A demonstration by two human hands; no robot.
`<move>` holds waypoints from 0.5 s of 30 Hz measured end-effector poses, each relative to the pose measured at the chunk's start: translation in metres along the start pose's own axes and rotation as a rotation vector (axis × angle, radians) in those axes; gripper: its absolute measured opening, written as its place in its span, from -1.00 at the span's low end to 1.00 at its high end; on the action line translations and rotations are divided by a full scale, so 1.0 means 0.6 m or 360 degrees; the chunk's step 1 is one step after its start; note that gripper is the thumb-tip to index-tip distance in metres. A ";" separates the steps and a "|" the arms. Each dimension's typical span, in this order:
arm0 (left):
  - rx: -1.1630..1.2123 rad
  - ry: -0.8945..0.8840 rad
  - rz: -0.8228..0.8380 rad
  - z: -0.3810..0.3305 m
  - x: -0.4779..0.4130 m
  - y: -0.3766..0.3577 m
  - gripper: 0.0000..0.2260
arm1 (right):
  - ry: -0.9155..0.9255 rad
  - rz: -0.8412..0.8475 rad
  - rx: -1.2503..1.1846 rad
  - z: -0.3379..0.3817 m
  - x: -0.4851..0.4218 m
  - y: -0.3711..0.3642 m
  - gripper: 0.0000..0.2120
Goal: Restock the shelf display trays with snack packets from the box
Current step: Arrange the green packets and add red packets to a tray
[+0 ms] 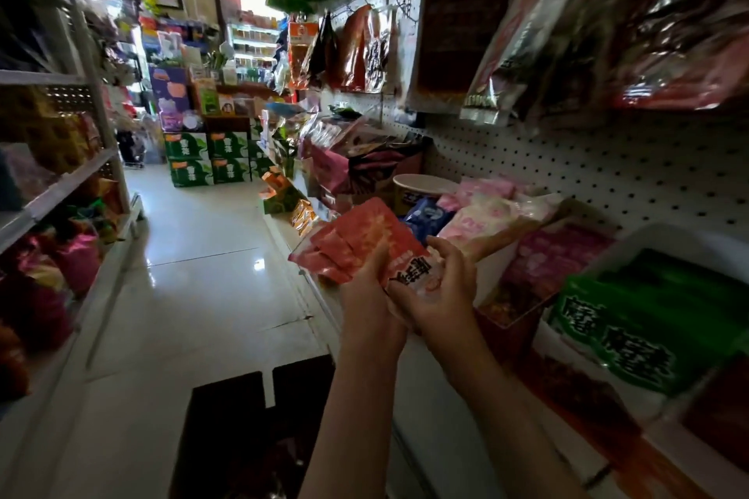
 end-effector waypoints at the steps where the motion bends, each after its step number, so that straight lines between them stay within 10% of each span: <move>1: -0.0013 -0.0029 0.0038 0.000 0.007 -0.007 -0.89 | -0.0130 0.0030 -0.0118 -0.004 -0.001 0.007 -0.33; 15: -0.0151 0.0300 0.0624 0.043 0.061 -0.067 -0.56 | -0.0416 -0.0162 -0.0267 0.063 0.007 0.149 -0.63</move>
Point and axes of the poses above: each hand's wrist, its own x-axis away from the middle knuckle, its own y-axis out of the back of the hand, z = x × y, the point moved 6 cm from there along -x, towards the middle knuckle, and after that the axes turned 5 degrees about -z, right-handed, at the moved point
